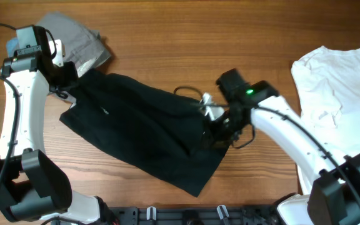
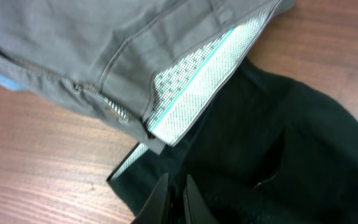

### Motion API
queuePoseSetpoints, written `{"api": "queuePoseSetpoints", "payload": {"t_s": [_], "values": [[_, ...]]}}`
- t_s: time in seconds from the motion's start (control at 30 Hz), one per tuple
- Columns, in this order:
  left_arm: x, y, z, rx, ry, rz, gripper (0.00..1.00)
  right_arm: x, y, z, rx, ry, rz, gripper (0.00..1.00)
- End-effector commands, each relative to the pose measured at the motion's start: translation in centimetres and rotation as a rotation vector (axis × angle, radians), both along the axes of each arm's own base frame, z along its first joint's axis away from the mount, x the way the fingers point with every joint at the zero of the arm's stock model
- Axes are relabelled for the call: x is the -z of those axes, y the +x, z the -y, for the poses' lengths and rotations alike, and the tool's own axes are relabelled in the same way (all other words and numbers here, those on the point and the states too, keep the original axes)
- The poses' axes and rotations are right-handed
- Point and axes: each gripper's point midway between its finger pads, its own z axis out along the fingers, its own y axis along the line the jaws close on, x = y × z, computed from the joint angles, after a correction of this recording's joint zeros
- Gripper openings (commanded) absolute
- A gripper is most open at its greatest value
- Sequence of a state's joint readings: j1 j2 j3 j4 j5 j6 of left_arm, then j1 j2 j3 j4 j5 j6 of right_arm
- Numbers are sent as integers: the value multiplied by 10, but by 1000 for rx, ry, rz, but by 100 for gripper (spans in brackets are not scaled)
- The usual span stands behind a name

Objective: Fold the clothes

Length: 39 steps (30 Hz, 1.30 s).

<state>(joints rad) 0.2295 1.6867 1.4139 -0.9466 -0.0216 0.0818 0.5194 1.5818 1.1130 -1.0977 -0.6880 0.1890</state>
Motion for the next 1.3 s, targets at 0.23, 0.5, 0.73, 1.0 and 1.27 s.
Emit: {"api": "queuePoseSetpoints", "payload": {"t_s": [0.23, 0.5, 0.73, 1.0, 1.27], "values": [[-9, -26, -46, -140, 205, -89, 4, 24, -18, 20, -21, -297, 59, 15], [-9, -32, -67, -229, 182, -74, 64, 30, -6, 40, -19, -382, 116, 50], [-10, 1, -6, -78, -163, 60, 47, 36, 62, 91, 396, -498, 158, 77], [-16, 11, 57, 187, -293, 91, 49, 68, 84, 84, 88, -317, 269, 90], [-16, 14, 73, 229, -283, 88, 51, 108, 56, 72, 10, -227, 140, 19]]}}
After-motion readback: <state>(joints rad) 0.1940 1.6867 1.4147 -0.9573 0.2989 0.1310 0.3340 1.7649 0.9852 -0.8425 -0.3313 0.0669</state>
